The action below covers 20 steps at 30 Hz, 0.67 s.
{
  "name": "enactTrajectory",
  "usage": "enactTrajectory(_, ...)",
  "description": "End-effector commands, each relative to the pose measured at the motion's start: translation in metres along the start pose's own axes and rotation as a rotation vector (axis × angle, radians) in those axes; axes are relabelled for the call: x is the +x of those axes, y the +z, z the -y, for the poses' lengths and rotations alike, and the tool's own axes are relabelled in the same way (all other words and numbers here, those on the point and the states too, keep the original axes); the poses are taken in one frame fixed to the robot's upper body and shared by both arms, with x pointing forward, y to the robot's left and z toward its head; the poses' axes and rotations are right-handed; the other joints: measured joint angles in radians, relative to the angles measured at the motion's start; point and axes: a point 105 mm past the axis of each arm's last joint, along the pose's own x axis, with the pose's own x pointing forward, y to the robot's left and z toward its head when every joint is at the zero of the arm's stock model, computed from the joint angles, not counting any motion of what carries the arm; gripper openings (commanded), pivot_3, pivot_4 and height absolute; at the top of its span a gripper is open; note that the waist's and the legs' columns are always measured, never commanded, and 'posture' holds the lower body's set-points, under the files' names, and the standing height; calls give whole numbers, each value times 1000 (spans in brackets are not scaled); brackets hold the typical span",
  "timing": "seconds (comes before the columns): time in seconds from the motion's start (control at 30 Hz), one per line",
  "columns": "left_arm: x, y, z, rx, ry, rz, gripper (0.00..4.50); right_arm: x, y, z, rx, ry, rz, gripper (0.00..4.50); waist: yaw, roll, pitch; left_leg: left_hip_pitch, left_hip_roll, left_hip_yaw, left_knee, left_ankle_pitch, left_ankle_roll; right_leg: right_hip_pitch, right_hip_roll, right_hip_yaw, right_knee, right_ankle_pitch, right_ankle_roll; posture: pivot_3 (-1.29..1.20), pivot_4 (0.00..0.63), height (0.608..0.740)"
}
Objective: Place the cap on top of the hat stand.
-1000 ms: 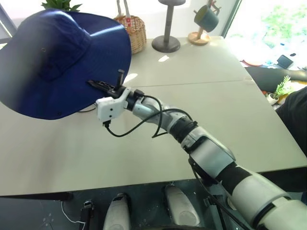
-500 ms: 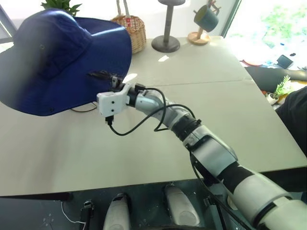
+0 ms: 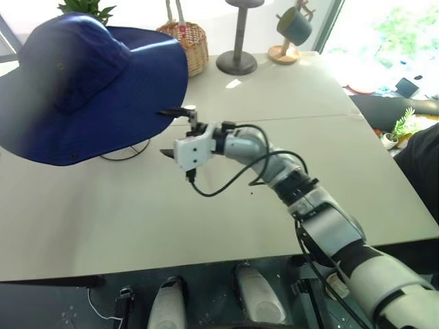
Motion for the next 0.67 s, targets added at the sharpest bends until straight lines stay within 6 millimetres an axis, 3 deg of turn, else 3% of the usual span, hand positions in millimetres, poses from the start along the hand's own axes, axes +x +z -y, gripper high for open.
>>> enactTrajectory(0.03, -2, 7, -3, 44, 5, 6, 4500, -34, 8, 28, 163, -11, 26, 4477, 2, 0, 0, 0, 0, 0, 0, 0, 0, 0, 0, 0, 0, 0, 0, 0, 150, 740)
enactTrajectory(0.1, -3, 8, -4, 53, 3, -2, 4500, -54, 9, 33, 292, 28, 28, 4477, 14, 0, 0, 0, 0, 0, 0, 0, 0, 0, 0, 0, 0, 0, 0, 0, 150, 740)
enactTrajectory(0.2, -11, 10, -10, 75, 15, -29, 4500, -109, 0, 56, 632, 103, -39, 4477, 30, 2, 2, 0, 0, 1, 0, 0, 0, 0, 0, 0, -1, 0, 0, 0, 150, 740)
enactTrajectory(0.33, -22, 9, -14, 101, 19, -70, 4500, -146, -7, 73, 913, 159, -98, 4477, 40, 4, 3, 1, 0, 3, 1, 0, 0, -1, -1, 1, -4, -2, -4, 0, 150, 740)
enactTrajectory(0.47, -25, 9, -17, 116, 28, -80, 4500, -163, -7, 82, 1056, 196, -84, 4477, 36, 4, 3, 3, 3, 5, -1, 0, 0, -2, 1, 2, -4, -3, -6, 0, 150, 740)
enactTrajectory(0.67, -21, 3, -12, 122, 2, -98, 4500, -164, -9, 89, 1121, 192, -66, 4477, 37, 5, 4, 1, 2, 9, -4, 0, 0, -5, -1, 4, -6, -3, -6, 0, 150, 740)
